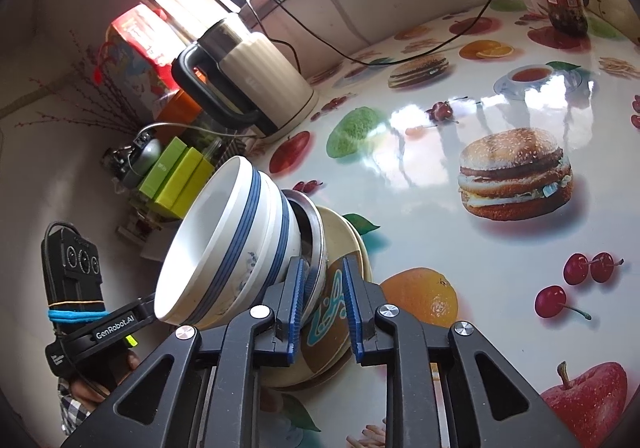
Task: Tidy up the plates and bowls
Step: 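Open the left tool and pull it back from the stacked bowls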
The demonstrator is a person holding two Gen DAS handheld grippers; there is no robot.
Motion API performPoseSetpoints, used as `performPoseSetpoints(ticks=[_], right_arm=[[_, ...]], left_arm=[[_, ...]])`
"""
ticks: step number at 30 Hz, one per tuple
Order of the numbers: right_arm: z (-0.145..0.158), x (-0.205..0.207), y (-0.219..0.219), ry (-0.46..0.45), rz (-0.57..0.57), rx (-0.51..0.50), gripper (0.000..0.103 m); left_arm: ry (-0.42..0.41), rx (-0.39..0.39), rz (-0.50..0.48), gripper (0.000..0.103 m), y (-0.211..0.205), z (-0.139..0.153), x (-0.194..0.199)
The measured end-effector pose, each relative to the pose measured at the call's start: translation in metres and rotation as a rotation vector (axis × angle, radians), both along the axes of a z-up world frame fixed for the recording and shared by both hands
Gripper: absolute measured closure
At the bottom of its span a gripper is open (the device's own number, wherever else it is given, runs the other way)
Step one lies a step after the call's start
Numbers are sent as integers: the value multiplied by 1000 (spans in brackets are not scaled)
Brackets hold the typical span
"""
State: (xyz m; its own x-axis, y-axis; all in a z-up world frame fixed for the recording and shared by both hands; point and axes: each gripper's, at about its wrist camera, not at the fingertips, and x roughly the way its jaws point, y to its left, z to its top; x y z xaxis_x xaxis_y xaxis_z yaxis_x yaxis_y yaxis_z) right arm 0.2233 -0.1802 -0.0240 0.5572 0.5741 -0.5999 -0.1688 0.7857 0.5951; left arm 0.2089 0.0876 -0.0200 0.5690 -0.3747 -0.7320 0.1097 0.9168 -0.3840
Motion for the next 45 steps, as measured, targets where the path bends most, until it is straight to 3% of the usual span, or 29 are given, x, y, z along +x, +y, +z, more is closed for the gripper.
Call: performPoseSetpoints(ticks=[16,19,23,36,45], right_arm=[[10,-15,-4,-22,-24,-25,70],[12,-19,-5,-30,-26,-24,68],[17,-26,-5,-49,-26,-41,66],[28,-63,2,-118,-17,-122,57],[27,-91,14,-155,-19,-278,49]], left_arm=[[-6,11,20,79,5,4,-14],[2,19,31,68,6,3,-16],[-3,19,30,67,6,5,-23],[-59,152,39,64,-8,12,-65],[-87,241,41,63,-24,5,-93]])
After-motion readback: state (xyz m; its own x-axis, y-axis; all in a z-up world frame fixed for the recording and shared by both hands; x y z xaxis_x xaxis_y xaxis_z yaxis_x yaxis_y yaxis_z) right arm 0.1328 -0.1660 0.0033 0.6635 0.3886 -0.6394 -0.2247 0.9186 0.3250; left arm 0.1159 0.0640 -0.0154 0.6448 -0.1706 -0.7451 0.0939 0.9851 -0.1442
